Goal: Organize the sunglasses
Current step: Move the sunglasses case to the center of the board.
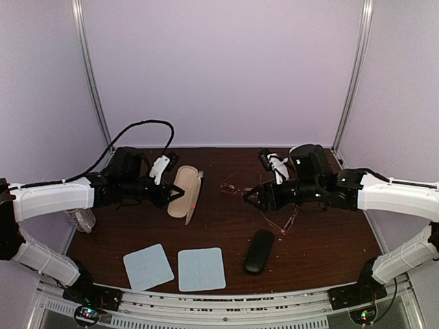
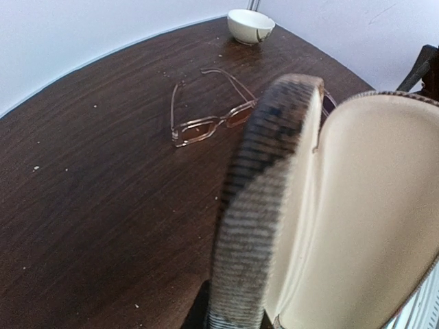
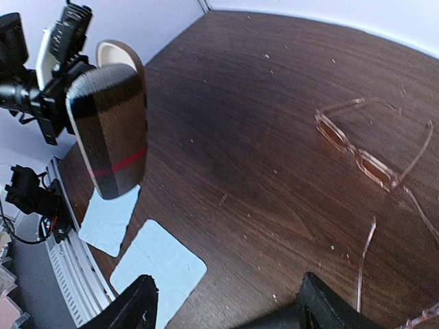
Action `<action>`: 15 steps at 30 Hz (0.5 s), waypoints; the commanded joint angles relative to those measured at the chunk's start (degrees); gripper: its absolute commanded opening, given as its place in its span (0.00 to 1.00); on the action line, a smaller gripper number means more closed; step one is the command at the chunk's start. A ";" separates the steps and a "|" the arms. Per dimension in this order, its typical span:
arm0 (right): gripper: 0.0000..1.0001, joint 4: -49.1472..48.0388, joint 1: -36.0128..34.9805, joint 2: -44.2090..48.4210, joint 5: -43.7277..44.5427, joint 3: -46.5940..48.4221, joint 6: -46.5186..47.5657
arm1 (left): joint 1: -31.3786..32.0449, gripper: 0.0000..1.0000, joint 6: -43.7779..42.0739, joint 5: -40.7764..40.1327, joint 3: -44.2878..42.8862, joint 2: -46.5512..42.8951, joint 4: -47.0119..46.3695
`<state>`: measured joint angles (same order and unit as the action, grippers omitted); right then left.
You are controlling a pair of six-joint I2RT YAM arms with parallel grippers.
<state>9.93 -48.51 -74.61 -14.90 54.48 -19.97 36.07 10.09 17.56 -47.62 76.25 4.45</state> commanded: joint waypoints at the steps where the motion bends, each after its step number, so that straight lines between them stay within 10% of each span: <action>1: 0.70 12.67 -0.70 1.63 8.50 -1.56 -6.53 | -0.08 0.00 -1.87 -3.43 -1.13 -0.60 -1.22; 15: 0.62 23.95 -6.91 -6.92 3.60 -5.63 -22.54 | -0.13 0.00 -1.94 -5.83 -0.12 -2.90 -0.16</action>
<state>31.29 -54.57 -80.36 -9.72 49.56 -37.45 36.05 8.62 12.45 -47.62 75.42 6.46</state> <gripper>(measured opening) 0.625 0.090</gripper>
